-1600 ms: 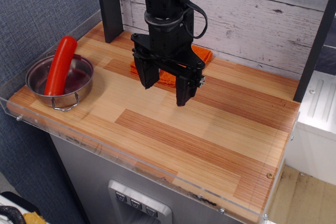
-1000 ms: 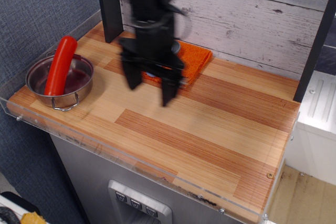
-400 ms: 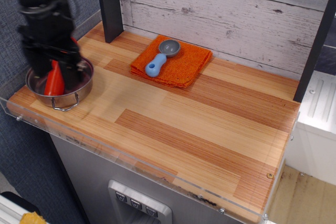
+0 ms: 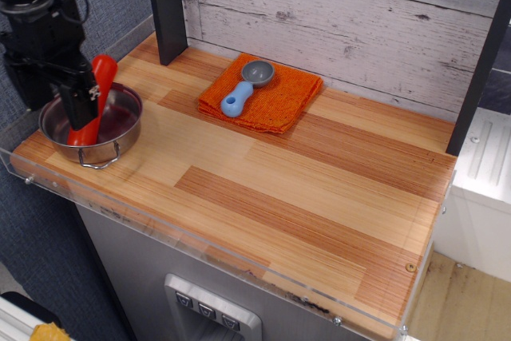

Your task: Put the food on the opposite corner.

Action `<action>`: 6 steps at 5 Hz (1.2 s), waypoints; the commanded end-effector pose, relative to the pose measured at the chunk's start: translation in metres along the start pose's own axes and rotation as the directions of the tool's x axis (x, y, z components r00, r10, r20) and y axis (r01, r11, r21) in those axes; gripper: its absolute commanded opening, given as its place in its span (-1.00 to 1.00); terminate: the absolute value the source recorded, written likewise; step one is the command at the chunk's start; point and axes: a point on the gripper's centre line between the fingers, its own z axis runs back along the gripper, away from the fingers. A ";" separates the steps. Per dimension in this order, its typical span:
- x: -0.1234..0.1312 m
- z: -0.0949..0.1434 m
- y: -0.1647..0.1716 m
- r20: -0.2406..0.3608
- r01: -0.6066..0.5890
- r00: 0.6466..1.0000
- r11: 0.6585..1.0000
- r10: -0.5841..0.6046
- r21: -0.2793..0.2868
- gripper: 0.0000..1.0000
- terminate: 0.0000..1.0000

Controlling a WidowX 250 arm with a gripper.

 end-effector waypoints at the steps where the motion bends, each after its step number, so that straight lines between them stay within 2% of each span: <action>1: 0.009 -0.007 0.013 0.002 -0.055 0.998 0.998 0.055 0.041 1.00 -1.00; 4: 0.041 -0.017 -0.004 0.017 -0.053 0.998 0.996 0.052 0.067 1.00 -1.00; 5: 0.048 -0.025 -0.011 0.007 -0.040 0.999 0.997 0.040 0.066 1.00 -1.00; 6: 0.049 -0.042 -0.018 -0.044 -0.024 0.999 0.998 0.027 0.064 1.00 -1.00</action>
